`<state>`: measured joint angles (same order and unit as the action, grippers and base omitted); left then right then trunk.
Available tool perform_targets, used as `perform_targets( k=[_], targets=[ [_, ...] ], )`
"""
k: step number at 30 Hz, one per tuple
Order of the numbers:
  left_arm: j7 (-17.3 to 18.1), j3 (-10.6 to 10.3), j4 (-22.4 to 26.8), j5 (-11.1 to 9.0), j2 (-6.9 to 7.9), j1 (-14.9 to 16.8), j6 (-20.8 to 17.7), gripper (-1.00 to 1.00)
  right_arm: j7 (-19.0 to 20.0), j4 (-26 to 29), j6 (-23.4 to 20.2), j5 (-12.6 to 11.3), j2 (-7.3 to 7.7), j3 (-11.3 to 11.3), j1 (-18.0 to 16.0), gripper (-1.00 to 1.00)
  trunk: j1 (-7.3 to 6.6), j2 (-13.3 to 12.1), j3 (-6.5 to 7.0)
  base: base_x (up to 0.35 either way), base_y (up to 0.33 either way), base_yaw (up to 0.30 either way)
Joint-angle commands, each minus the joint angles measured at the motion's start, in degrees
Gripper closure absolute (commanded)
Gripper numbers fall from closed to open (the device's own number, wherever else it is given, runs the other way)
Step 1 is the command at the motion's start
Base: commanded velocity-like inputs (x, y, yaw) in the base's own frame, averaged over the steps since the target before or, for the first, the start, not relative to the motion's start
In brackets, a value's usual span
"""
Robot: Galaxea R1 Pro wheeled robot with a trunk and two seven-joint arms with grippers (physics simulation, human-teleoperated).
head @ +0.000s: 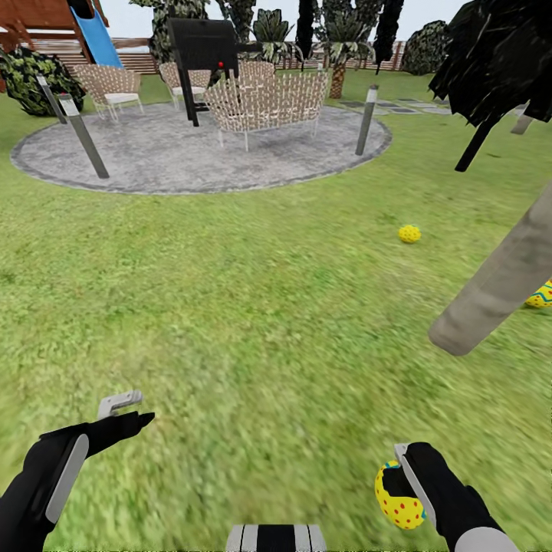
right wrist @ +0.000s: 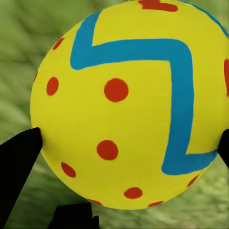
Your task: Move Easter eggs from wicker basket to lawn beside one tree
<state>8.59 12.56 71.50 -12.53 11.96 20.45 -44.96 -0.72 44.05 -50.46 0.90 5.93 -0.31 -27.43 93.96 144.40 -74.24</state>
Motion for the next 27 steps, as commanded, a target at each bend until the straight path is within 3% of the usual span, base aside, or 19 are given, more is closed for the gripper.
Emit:
perform_targets(
  k=[1,27],
  targets=[
    [0.3,0.1,0.0,0.0,-0.01,0.0,-0.3,-1.00,-0.1,0.1,-0.3,0.1,-0.02,0.0,0.0,1.00,0.01,0.0,-0.27,0.000,0.000,0.000],
    [0.3,0.1,0.0,0.0,-0.01,0.0,-0.3,-1.00,-0.1,0.1,-0.3,0.0,-0.04,0.0,0.0,1.00,0.68,0.4,-6.03,0.000,0.000,0.000]
  ],
)
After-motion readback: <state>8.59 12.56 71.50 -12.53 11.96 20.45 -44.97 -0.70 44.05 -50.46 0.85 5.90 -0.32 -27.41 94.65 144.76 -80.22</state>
